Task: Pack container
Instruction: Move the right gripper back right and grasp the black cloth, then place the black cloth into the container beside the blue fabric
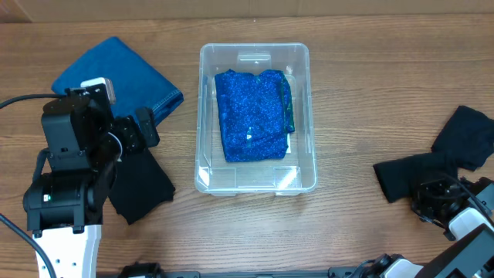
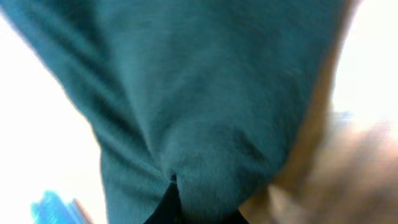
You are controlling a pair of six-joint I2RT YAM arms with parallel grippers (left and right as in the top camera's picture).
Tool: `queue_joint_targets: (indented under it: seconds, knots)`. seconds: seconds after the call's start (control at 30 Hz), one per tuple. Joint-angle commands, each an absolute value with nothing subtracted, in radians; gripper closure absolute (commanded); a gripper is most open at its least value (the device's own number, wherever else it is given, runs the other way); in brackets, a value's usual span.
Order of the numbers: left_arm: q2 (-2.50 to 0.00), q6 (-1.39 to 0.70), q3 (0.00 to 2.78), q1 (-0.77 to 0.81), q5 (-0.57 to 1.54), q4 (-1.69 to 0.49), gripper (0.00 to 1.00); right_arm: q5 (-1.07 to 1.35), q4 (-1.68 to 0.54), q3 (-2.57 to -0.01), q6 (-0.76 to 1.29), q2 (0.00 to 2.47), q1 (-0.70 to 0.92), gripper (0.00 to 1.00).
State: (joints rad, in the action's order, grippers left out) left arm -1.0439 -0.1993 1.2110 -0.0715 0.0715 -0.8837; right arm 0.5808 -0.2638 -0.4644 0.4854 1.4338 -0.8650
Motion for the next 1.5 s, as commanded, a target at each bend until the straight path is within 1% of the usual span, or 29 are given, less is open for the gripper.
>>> queue_joint_targets:
  seconds: [0.0,0.1,0.27,0.37,0.4,0.47,0.5,0.57,0.6,0.77,0.87,1.1,1.23,1.43,1.47]
  knots:
    - [-1.047,-0.179,1.233,-0.065,0.078,-0.878,0.0,0.853,-0.259,-0.5,0.432,1.429,-0.847,0.96]
    - [-1.047,-0.179,1.233,-0.065,0.078,-0.878,0.0,0.963,-0.326,-0.584,0.414,1.378,-0.779,0.96]
    - [-1.047,-0.179,1.233,-0.065,0.078,-0.878,0.0,0.97,-0.486,-0.8,0.41,1.285,-0.558,0.96]
    - [-1.047,-0.179,1.233,-0.065,0.078,-0.878,0.0,0.959,-0.597,-0.995,0.388,1.279,-0.379,0.96]
    - [-1.047,-0.179,1.233,-0.065,0.078,-0.878,0.0,0.929,-0.63,-1.049,0.388,1.279,-0.327,0.96]
    - [-1.047,-0.179,1.233,-0.065,0.078,-0.878,0.0,0.801,-0.731,-1.227,0.364,1.281,-0.145,0.96]
    - [-1.047,-0.179,1.233,-0.065,0.078,-0.878,0.0,0.768,-0.758,-1.278,0.35,1.286,-0.088,0.96]
    - [-1.047,-0.179,1.233,-0.065,0.078,-0.878,0.0,0.719,-0.805,-1.364,0.329,1.308,0.019,0.96]
    - [-1.047,-0.179,1.233,-0.065,0.078,-0.878,0.0,0.706,-0.84,-1.432,0.303,1.347,0.104,0.96]
    - [-1.047,-0.179,1.233,-0.065,0.078,-0.879,0.0,0.644,-0.926,-1.652,0.199,1.568,0.292,0.96]
    - [-1.047,-0.179,1.233,-0.065,0.078,-0.88,0.0,0.644,-0.921,-1.712,0.144,1.691,0.335,0.96]
    - [-1.047,-0.179,1.233,-0.065,0.078,-0.886,0.0,0.629,-0.837,-1.717,0.025,1.879,0.383,0.96]
    - [-1.047,-0.179,1.233,-0.065,0.078,-0.892,0.0,0.439,-0.835,-1.717,0.044,1.897,0.39,0.96]
    - [-1.047,-0.179,1.232,-0.065,0.079,-0.894,0.0,0.313,-0.944,-1.717,0.045,1.919,0.358,0.96]
    - [-1.047,-0.179,1.232,-0.065,0.079,-0.894,0.0,0.278,-0.968,-1.717,0.052,1.935,0.358,0.85]
